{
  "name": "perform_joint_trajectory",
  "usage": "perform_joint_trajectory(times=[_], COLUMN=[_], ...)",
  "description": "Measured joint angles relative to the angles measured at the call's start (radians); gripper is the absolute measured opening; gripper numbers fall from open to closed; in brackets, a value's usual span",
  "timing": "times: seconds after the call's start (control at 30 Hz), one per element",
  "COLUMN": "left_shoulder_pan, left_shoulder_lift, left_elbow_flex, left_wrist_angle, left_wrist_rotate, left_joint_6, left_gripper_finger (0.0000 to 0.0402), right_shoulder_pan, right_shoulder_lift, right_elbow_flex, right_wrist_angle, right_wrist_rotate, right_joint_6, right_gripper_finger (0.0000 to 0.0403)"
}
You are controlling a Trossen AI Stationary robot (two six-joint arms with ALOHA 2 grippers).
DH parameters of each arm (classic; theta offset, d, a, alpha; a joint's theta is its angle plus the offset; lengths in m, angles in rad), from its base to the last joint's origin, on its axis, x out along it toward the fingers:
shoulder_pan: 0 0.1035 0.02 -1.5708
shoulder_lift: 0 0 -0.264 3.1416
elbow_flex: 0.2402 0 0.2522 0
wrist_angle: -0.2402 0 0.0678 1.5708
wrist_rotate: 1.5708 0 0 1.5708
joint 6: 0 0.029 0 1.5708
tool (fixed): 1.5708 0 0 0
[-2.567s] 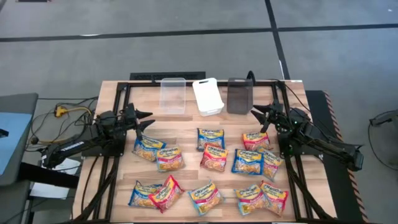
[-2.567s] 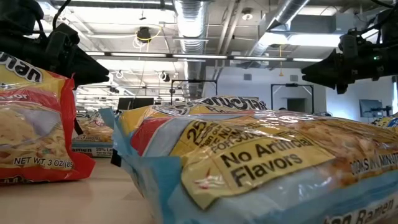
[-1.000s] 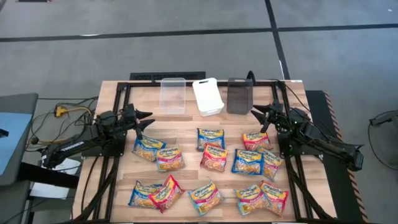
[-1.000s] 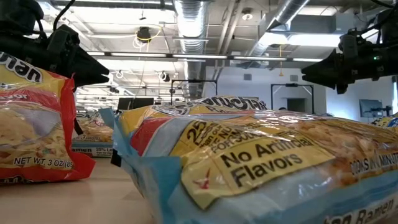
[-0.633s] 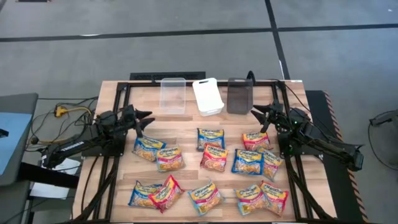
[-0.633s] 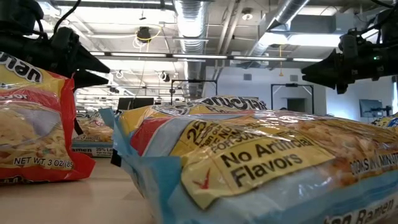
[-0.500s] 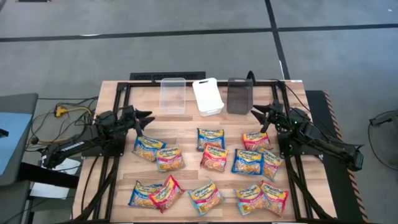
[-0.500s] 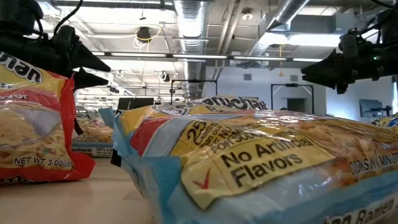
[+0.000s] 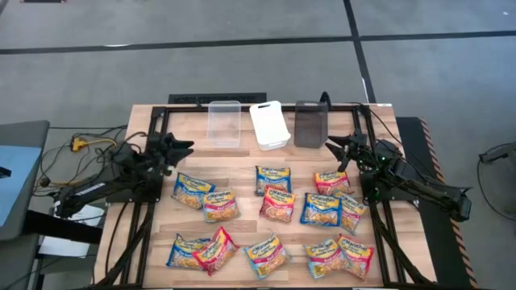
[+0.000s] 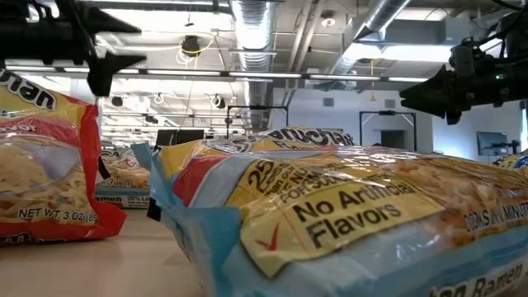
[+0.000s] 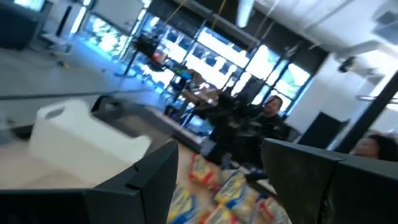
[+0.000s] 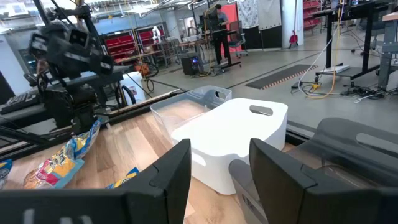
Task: Sort Maruchan noodles
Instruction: Put the red noodle pack into the transparent bin
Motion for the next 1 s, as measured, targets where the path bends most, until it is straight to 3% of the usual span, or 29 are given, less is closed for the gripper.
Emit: perform_joint_trajectory(times=[0.33,0.57,0.8,1.0], left_shoulder_pan=[0.0,0.0,0.0,-0.011], left_shoulder_lift=[0.076,0.261,0.463,0.567], left_elbow_flex=[0.278,0.539,0.808,0.893], left_wrist_angle=[-0.188,-0.388,-0.695,-0.839], left_wrist_rotate=[0.043,0.096,0.188,0.28], left_joint_6=[0.026,0.082,0.081,0.06], left_gripper_finger=[0.022,0.022,0.022,0.022], right_shoulder_pan=[0.0,0.0,0.0,0.0], right_shoulder_lift=[0.0,0.0,0.0,0.0], right_elbow_flex=[0.0,0.0,0.0,0.0], right_wrist_angle=[0.0,0.0,0.0,0.0], right_wrist_rotate=[0.0,0.0,0.0,0.0], right_joint_6=[0.0,0.0,0.0,0.0], right_gripper_finger=[0.0186,0.0186,0.0186,0.0186])
